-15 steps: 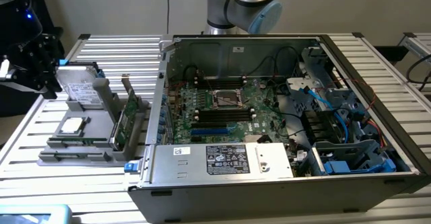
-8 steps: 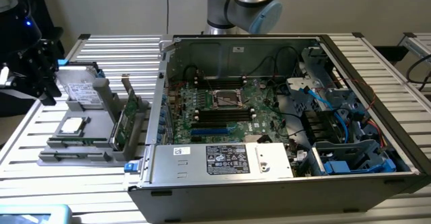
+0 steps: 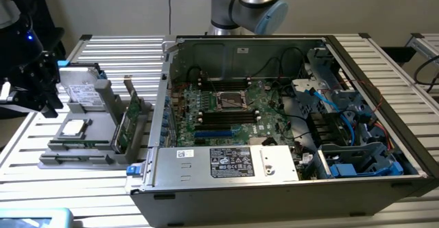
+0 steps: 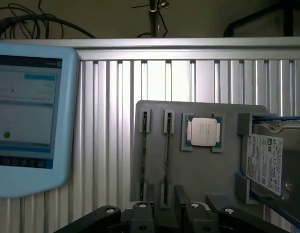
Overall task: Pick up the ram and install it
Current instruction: 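Pick up the ram and move it above insertion slot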
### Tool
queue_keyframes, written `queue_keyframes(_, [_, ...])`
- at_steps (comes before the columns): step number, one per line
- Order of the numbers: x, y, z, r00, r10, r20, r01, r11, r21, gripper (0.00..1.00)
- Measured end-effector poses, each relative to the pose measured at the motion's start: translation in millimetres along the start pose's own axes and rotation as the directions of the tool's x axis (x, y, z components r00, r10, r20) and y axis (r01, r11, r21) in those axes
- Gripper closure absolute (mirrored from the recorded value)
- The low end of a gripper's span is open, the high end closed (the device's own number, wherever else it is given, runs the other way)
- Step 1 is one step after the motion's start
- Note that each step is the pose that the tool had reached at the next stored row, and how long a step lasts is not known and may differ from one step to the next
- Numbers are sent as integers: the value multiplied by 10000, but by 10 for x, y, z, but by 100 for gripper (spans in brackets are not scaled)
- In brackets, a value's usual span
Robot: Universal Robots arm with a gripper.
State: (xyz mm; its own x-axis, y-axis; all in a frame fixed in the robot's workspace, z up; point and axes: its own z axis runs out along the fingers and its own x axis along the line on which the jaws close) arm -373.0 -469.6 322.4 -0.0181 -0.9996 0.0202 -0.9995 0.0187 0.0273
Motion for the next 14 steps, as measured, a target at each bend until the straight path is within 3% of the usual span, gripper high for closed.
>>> queue_keyframes(14, [153, -17, 258, 10000, -60, 1, 60, 10000, 1, 69])
